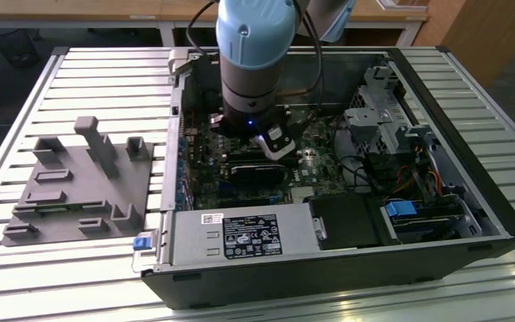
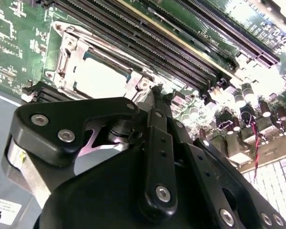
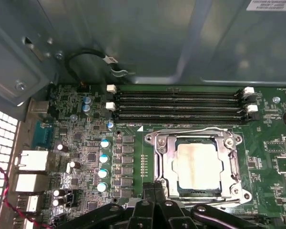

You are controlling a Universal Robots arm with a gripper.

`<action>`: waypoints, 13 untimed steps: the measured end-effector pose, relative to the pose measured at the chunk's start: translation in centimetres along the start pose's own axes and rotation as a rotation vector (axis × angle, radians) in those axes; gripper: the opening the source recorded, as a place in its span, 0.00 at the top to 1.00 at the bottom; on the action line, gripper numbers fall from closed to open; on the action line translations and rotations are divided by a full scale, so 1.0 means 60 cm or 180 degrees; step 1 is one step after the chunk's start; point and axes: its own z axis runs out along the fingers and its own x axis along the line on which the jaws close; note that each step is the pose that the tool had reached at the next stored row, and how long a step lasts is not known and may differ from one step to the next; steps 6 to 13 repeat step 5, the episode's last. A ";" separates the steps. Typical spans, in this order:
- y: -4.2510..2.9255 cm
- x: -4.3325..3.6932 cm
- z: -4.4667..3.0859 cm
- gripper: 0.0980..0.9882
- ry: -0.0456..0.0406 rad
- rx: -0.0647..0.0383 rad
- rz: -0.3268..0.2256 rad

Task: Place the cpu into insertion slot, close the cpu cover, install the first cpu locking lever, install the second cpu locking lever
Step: 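Install the second cpu locking lever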

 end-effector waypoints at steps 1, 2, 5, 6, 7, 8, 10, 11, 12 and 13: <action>0.001 0.000 -0.002 0.99 0.0000 0.0000 0.0000; 0.002 0.000 -0.004 0.99 0.0000 0.0000 0.0000; 0.003 0.000 -0.008 0.99 0.0000 0.0000 0.0000; 0.003 0.000 -0.008 0.99 0.0000 0.0000 0.0000; 0.003 0.000 -0.008 0.99 0.0000 0.0000 0.0000; 0.003 0.000 -0.008 0.99 0.0000 0.0000 0.0000; 0.003 0.000 -0.008 0.99 0.0000 0.0000 0.0000; 0.003 0.000 -0.008 0.99 0.0000 0.0000 0.0000; 0.003 0.000 -0.008 0.99 0.0000 0.0000 0.0000; 0.003 0.000 -0.008 0.99 0.0000 0.0000 0.0000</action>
